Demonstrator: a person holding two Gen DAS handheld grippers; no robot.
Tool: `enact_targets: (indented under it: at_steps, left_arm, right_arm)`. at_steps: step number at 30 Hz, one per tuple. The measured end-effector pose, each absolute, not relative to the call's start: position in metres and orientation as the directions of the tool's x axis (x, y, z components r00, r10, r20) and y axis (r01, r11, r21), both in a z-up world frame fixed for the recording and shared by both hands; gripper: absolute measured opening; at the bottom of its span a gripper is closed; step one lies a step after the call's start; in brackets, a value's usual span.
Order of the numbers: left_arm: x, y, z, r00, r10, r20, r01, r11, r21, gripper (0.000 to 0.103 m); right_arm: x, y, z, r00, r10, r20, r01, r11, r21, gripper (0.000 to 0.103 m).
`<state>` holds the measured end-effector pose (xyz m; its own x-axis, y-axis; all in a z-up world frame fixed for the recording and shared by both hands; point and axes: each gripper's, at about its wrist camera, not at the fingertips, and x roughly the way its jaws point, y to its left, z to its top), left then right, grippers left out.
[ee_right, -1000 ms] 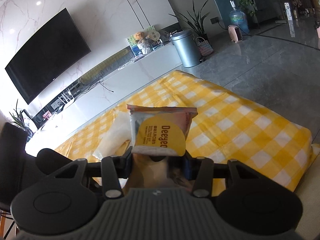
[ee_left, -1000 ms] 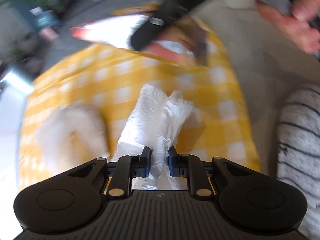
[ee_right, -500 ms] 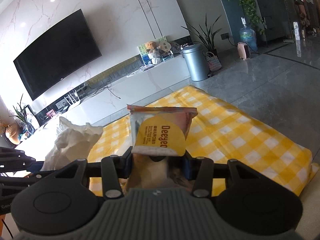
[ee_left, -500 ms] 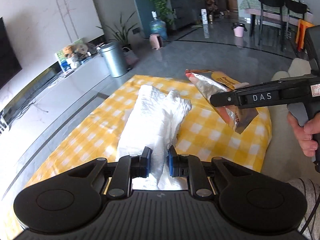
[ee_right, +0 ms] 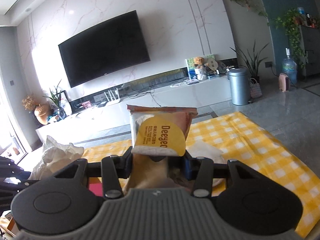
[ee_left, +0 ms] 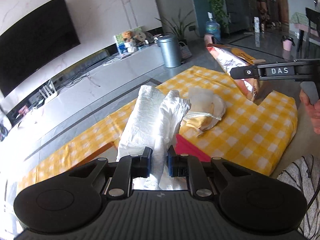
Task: Organize soft objects
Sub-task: 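Grasp the white cloth with the left tool while the right tool holds the packet, then drop the Deeyeo packet into the box with the right tool while the left tool carries the cloth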
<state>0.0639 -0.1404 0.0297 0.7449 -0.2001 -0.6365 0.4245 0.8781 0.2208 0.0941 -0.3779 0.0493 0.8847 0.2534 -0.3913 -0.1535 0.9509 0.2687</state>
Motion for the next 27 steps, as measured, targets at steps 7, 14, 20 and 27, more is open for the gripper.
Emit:
enact_targets:
  at_steps: [7, 14, 20, 27]
  left_arm:
    - [0.042, -0.061, 0.048, 0.806, -0.075, -0.588, 0.228, 0.955, 0.19, 0.018]
    - [0.045, 0.005, 0.054, 0.828, 0.005, -0.561, -0.023, 0.999, -0.025, 0.018]
    - [0.051, 0.037, 0.053, 0.836, -0.037, -0.548, -0.091, 0.975, -0.205, 0.019]
    - [0.04, 0.057, 0.031, 0.842, -0.168, -0.512, -0.005, 0.948, -0.318, 0.019]
  right_arm:
    - [0.092, -0.338, 0.059, 0.832, 0.425, -0.356, -0.334, 0.897, 0.288, 0.047]
    - [0.093, -0.274, 0.056, 0.724, 0.578, -0.376, -0.501, 0.816, 0.29, 0.047]
    - [0.095, -0.215, 0.037, 0.583, 0.681, -0.443, -0.619, 0.725, 0.3, 0.047]
    - [0.104, -0.184, 0.022, 0.555, 0.637, -0.535, -0.605, 0.75, 0.266, 0.047]
